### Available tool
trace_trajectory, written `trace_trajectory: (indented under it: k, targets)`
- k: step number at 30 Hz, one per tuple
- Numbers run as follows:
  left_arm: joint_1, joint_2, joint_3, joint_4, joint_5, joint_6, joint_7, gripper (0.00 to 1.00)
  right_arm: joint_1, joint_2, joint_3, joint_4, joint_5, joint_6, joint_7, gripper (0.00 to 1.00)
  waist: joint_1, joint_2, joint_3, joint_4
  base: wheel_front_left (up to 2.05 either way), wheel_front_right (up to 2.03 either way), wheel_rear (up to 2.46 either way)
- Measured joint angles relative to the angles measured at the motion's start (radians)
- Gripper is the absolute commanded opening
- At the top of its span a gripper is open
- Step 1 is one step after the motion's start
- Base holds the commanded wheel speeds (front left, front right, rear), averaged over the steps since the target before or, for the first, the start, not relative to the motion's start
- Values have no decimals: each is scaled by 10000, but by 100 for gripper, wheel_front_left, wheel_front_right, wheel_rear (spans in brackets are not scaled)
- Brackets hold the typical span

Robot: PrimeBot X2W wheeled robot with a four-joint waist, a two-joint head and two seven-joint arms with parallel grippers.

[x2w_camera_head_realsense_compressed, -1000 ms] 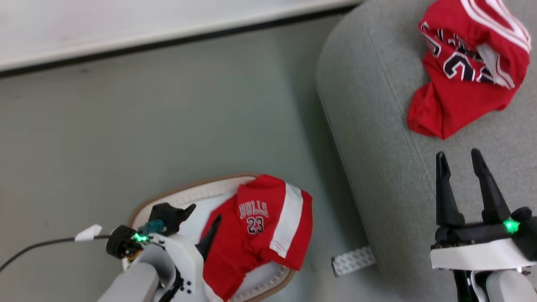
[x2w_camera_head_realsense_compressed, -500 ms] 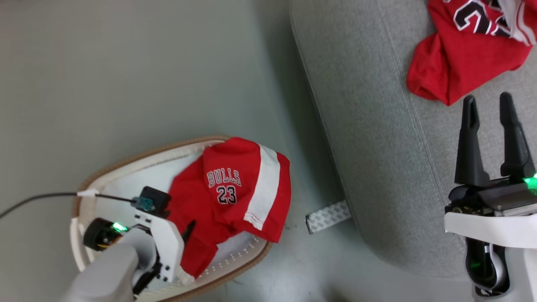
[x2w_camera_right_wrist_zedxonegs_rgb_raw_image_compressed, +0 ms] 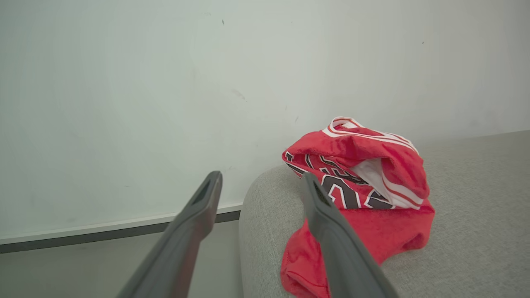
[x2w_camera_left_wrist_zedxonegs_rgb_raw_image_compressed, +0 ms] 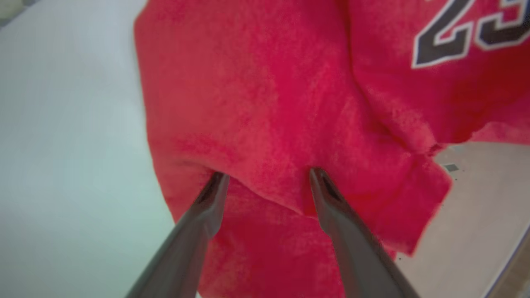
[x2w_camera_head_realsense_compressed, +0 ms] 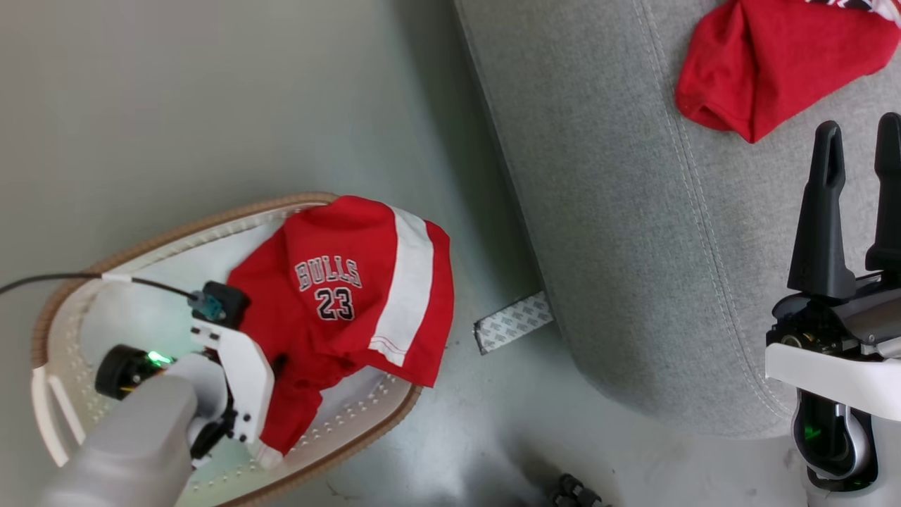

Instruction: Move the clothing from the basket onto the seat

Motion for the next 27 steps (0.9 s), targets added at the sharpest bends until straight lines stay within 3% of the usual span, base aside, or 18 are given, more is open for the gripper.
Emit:
trace_trajectory:
  k: [14,15,16,17,18,27]
  targets:
    - [-671,-341,-1384,704,-497,0,382,100,319,2,-165,-117,-119,0,0,100,0,0,410,94,0,0,0]
    - [-688,-337,-1476,681,-516,0,359,84,319,0,-167,-121,-121,0,0,100,-1,0,428,104,0,0,0]
    - [-722,-324,-1563,663,-570,0,311,49,319,2,-169,-125,-132,0,0,100,-1,0,449,113,0,0,0]
    - [-755,-314,-1647,654,-616,0,272,30,319,2,-178,-127,-167,0,0,100,-1,0,468,125,0,0,0]
    - [-794,-295,-1730,616,-708,0,198,0,318,2,-184,-130,-180,0,0,100,-1,0,484,136,0,0,0]
    - [-983,-77,-2376,487,-1317,0,-215,0,203,2,-73,-6,-184,0,0,100,-1,0,435,130,0,0,0]
